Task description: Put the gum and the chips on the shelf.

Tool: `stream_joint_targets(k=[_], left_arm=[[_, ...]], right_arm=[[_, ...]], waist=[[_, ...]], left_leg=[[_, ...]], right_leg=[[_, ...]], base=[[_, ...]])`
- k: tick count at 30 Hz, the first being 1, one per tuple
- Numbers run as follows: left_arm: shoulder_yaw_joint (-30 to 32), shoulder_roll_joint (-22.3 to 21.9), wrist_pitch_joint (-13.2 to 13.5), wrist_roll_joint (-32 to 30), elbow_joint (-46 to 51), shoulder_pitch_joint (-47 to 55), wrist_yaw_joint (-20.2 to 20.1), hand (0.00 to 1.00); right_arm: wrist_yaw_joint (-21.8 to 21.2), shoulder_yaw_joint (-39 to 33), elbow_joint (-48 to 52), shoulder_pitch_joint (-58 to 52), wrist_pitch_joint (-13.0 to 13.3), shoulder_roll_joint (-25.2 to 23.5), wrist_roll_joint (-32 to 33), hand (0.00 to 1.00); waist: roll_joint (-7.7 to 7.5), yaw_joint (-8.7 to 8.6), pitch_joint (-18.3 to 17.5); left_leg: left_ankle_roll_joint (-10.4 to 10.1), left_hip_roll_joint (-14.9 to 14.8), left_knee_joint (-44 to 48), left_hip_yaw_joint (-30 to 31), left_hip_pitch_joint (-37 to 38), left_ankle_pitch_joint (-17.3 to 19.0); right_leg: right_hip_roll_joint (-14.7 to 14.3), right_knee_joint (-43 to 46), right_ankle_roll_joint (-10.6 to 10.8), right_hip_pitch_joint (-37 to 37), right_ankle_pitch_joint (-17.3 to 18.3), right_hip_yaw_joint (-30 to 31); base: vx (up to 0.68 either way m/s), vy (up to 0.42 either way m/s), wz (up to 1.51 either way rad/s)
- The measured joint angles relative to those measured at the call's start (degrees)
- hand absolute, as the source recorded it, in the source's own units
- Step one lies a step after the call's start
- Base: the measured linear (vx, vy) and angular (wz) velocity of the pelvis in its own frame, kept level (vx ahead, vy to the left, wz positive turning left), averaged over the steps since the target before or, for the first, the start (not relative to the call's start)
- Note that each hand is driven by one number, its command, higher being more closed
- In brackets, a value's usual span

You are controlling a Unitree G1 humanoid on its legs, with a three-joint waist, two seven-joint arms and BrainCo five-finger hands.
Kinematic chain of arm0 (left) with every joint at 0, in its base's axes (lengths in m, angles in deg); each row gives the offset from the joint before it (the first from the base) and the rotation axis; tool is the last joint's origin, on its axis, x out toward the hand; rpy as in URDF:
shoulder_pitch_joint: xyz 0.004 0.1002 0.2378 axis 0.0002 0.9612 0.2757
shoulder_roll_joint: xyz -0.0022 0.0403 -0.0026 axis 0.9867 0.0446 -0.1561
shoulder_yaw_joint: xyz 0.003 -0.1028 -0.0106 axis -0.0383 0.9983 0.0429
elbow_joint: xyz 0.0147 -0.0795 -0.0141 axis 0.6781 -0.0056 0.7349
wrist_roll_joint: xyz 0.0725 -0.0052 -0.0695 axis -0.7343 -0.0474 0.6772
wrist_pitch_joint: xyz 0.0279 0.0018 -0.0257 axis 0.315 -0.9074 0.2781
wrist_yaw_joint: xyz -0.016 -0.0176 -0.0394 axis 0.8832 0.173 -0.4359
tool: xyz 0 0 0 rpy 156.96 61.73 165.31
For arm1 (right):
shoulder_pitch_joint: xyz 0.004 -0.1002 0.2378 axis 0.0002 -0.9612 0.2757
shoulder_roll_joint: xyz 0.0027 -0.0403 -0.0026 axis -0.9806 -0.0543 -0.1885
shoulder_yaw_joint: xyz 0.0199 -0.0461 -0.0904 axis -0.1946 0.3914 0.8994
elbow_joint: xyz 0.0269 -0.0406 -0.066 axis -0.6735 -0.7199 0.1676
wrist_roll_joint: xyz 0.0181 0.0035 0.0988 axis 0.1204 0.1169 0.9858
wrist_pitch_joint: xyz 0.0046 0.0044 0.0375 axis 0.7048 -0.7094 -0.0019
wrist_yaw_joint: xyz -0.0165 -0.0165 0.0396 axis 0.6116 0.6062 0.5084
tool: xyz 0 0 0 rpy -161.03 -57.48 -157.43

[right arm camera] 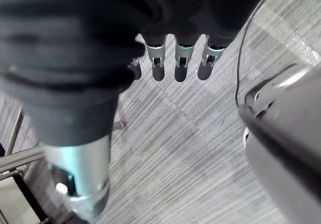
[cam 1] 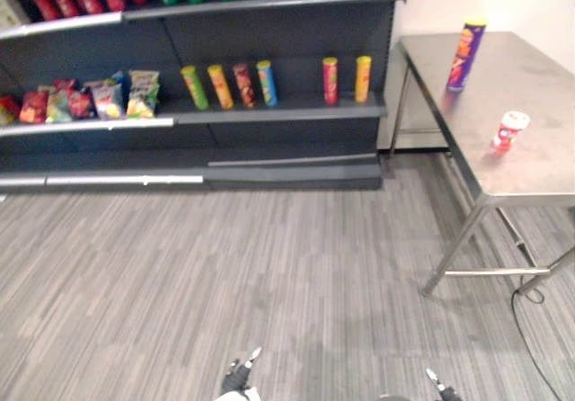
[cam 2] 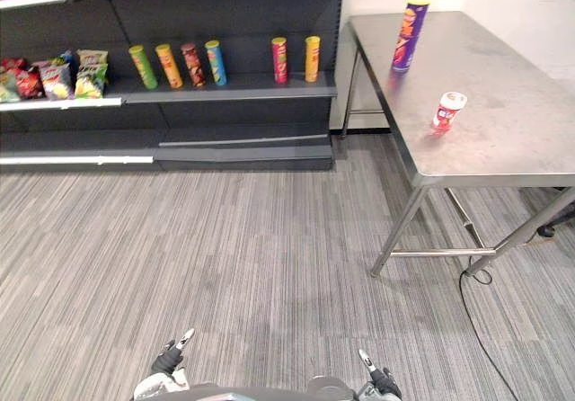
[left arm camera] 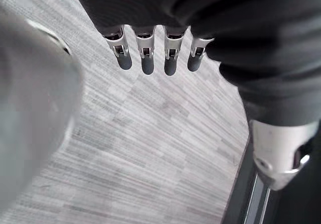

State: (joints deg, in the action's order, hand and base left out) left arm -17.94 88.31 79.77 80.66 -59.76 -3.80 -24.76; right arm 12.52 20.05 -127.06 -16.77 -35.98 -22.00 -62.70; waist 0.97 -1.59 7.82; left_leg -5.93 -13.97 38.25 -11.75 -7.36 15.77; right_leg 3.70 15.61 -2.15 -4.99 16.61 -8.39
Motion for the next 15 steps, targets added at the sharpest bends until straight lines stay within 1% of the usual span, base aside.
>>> stream_joint_targets(k=[1, 2, 3, 4, 5, 6, 7, 8, 9, 10, 11, 12, 13, 14, 15], left_arm=[[0.0, 0.2, 0.2, 1.1, 0.1, 0.6, 0.4, 0.0], [-0.1, 0.1, 0.6, 2.2, 0.4, 0.5, 0.7, 0.0], [-0.2, 0.0, 1.0, 2.4, 0.6, 0.7, 0.9, 0.0], [-0.3, -0.1, 1.1, 2.4, 0.7, 0.9, 0.9, 0.0], [-0.7, -0.1, 1.2, 3.6, 1.0, 1.2, 0.9, 0.0], [-0.9, 0.2, 1.3, 3.8, 1.0, 1.4, 0.9, 0.0], [-1.5, 0.6, 1.3, 3.8, 1.0, 1.3, 0.9, 0.0], [-1.9, 1.4, 1.6, 3.9, 0.9, 0.8, 0.8, 0.0], [-1.7, 1.9, 1.6, 3.9, 0.8, 0.6, 0.8, 0.0], [-1.3, 1.9, 1.7, 3.9, 0.7, 0.6, 0.8, 0.0], [0.1, 1.9, 1.8, 3.9, 0.3, 0.9, 0.8, 0.0], [0.6, 2.1, 1.8, 4.0, -0.3, 1.1, 0.8, 0.0], [0.6, 2.3, 1.8, 4.0, -0.5, 1.2, 0.9, 0.0], [0.4, 3.2, 1.7, 3.9, -1.0, 1.6, 0.9, 0.0], [0.4, 3.3, 1.7, 3.9, -1.1, 1.7, 0.9, 0.0]], right_arm=[[0.0, 0.2, 0.0, -0.6, 0.0, -0.1, 0.0, 0.0], [0.0, 0.6, 0.1, -1.2, 0.0, 0.1, 0.1, 0.0], [0.1, 1.2, 0.3, -1.9, 0.1, 0.5, 0.5, 0.0], [0.1, 1.7, 0.4, -2.2, 0.1, 0.8, 0.6, 0.0], [0.1, 2.4, 0.6, -2.5, 0.3, 1.2, 0.7, 0.0], [0.1, 3.5, 0.6, -2.3, 0.3, 0.9, 0.8, 0.0], [0.0, 4.2, 0.6, -2.0, 0.3, 0.6, 1.2, 0.0], [0.0, 4.9, 0.6, -1.3, 0.3, -0.3, 1.7, 0.0], [-0.1, 4.9, 0.5, -0.6, 0.5, -0.8, 1.7, 0.0], [0.0, 4.9, 0.5, -0.4, 0.6, -0.8, 1.7, 0.0], [-0.1, 5.4, 0.5, 0.0, 0.8, -1.0, 1.7, 0.0], [-0.2, 6.5, 0.5, 0.2, 1.1, -1.0, 1.7, 0.0], [-0.4, 7.0, 0.5, 0.4, 1.1, -1.1, 1.7, 0.0], [-1.1, 7.7, 0.6, 1.0, 1.1, -1.3, 1.7, 0.0], [-1.1, 7.8, 0.8, 1.0, 1.1, -1.2, 1.7, 0.0]], waist=[[-0.37, 0.05, 0.0], [-0.32, 0.04, 0.0], [0.05, 0.07, 0.1], [0.41, 0.06, 0.1], [0.88, 0.5, 0.1], [0.84, 0.68, -0.3], [0.27, 0.54, -0.3], [-0.72, 0.45, -0.3], [-1.21, 0.38, -0.2], [-1.21, 0.52, -0.2], [-1.71, 1.74, -0.5], [-2.68, 2.07, -1.2], [-2.91, 2.23, -1.4], [-2.97, 2.62, -1.7], [-2.84, 2.68, -1.9]], left_leg=[[-0.4, 2.0, -9.5, 1.7, -2.3, -1.3], [-0.4, 3.4, -17.0, 2.7, -3.6, -3.7], [-0.4, 4.5, -25.2, 3.6, -4.9, -7.2], [-0.7, 4.6, -28.1, 4.3, -5.7, -8.3], [-0.8, 4.6, -27.6, 5.2, -7.1, -12.7], [-0.3, 5.5, -24.8, 4.4, -7.6, -14.7], [-0.2, 5.7, -23.1, 4.2, -8.4, -14.6], [1.3, 6.3, -19.6, 4.2, -10.2, -13.6], [2.5, 6.6, -17.2, 4.0, -10.8, -11.9], [2.8, 6.5, -16.4, 3.7, -10.6, -11.1], [4.2, 6.3, -15.6, 1.4, -8.9, -9.8], [4.9, 6.5, -16.0, -0.4, -7.8, -9.4], [5.0, 6.7, -16.2, -1.7, -7.2, -9.3], [5.4, 7.1, -16.2, -4.1, -6.1, -9.0], [5.7, 7.1, -16.0, -4.3, -6.1, -8.8]], right_leg=[[1.6, -0.7, 1.5, -1.0, 0.9, 0.6], [2.6, -0.9, 2.8, -1.7, 1.7, 0.8], [3.5, -0.9, 4.4, -3.0, 2.8, 1.0], [3.7, -1.3, 5.0, -3.9, 3.3, 1.0], [3.8, -2.0, 6.1, -5.8, 4.5, 1.9], [4.2, -4.1, 5.5, -7.6, 5.0, 3.2], [4.3, -5.0, 5.2, -8.1, 5.0, 4.5], [4.3, -6.2, 4.8, -8.4, 2.4, 6.6], [4.5, -6.4, 5.0, -8.4, -0.6, 8.6], [4.6, -6.3, 5.3, -8.4, -2.0, 9.4], [5.5, -6.4, 5.9, -8.3, -4.4, 12.3], [6.4, -6.4, 6.0, -8.3, -5.8, 13.8], [7.1, -6.4, 6.3, -8.1, -6.6, 14.6], [8.5, -6.1, 7.0, -7.2, -8.5, 16.3], [8.7, -5.8, 7.0, -6.7, -8.7, 16.7]], base=[[0.22, 0.26, -0.17], [0.31, 0.352, -0.09], [0.29, 0.326, 0.0], [0.35, 0.384, -0.09], [0.39, 0.366, -0.14], [0.42, 0.33, -0.16], [0.45, 0.249, -0.09], [0.42, 0.235, 0.01], [0.39, 0.247, -0.04], [0.43, 0.315, -0.35], [0.34, 0.249, -0.63], [0.34, 0.232, -0.72], [0.28, 0.16, -0.77], [0.26, 0.148, -0.63], [0.23, 0.141, -0.8]])
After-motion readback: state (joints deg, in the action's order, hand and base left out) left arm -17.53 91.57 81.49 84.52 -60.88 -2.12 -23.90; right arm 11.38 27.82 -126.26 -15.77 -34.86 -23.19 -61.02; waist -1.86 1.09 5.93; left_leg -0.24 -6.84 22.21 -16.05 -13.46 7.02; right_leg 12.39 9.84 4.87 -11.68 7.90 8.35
